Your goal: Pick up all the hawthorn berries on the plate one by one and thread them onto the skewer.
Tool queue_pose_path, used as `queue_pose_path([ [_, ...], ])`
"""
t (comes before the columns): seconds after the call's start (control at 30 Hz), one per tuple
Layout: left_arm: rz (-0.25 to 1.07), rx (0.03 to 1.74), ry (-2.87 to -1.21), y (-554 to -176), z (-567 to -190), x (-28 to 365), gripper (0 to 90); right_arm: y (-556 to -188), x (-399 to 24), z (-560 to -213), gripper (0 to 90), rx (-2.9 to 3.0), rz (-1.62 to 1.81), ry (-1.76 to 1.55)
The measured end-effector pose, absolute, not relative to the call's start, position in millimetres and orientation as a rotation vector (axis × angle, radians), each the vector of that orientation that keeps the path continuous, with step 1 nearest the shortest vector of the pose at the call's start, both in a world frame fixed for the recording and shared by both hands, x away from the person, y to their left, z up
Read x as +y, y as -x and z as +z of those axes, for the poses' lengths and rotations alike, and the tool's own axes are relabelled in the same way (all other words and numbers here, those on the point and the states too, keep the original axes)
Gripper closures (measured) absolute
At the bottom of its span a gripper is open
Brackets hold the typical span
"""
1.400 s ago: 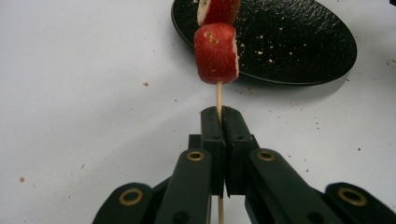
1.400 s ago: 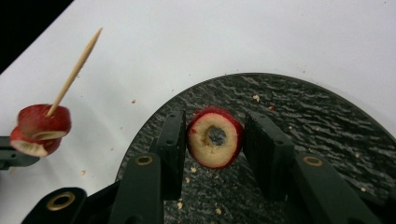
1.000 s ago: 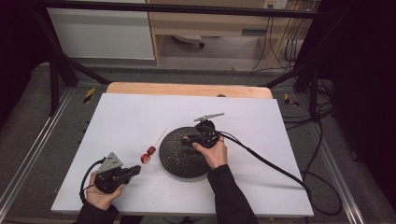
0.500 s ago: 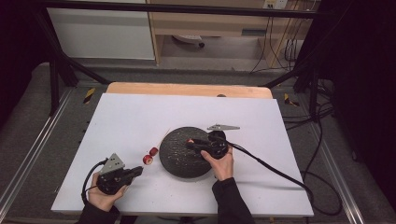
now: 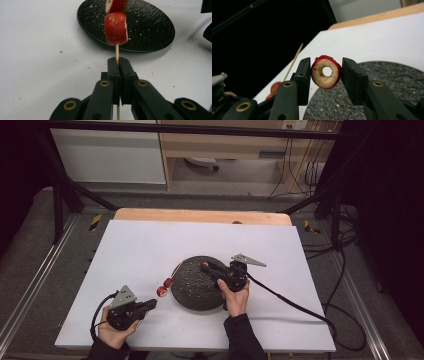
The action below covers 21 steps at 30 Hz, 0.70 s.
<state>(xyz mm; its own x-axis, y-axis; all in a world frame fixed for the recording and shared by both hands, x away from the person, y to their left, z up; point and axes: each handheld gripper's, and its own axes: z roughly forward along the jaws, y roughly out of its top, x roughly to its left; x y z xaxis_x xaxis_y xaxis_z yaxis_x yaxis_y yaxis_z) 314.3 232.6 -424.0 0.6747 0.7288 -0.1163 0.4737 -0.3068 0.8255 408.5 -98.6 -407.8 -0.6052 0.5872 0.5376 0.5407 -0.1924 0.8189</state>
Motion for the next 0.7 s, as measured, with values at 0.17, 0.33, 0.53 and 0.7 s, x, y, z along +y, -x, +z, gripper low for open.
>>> queue_pose_path([
  [0.17, 0.338, 0.924, -1.972, -310.4, -422.1, 223.3, 88.2, -408.6, -99.6, -404.8, 60.7, 1.903, 2.015, -1.358],
  [0.33, 0.33, 0.915, -1.979, -307.0, -420.2, 214.3, 88.2, -411.2, -100.6, -403.8, 60.7, 1.855, 2.036, -1.342],
  [0.53, 0.298, 0.921, -1.996, -305.9, -421.9, 208.4, 88.2, -414.0, -100.6, -404.4, 60.7, 1.806, 2.02, -1.313],
  [0.7, 0.276, 0.919, -1.999, -304.9, -422.6, 203.2, 88.2, -415.7, -100.6, -405.7, 60.7, 1.798, 2.003, -1.293],
])
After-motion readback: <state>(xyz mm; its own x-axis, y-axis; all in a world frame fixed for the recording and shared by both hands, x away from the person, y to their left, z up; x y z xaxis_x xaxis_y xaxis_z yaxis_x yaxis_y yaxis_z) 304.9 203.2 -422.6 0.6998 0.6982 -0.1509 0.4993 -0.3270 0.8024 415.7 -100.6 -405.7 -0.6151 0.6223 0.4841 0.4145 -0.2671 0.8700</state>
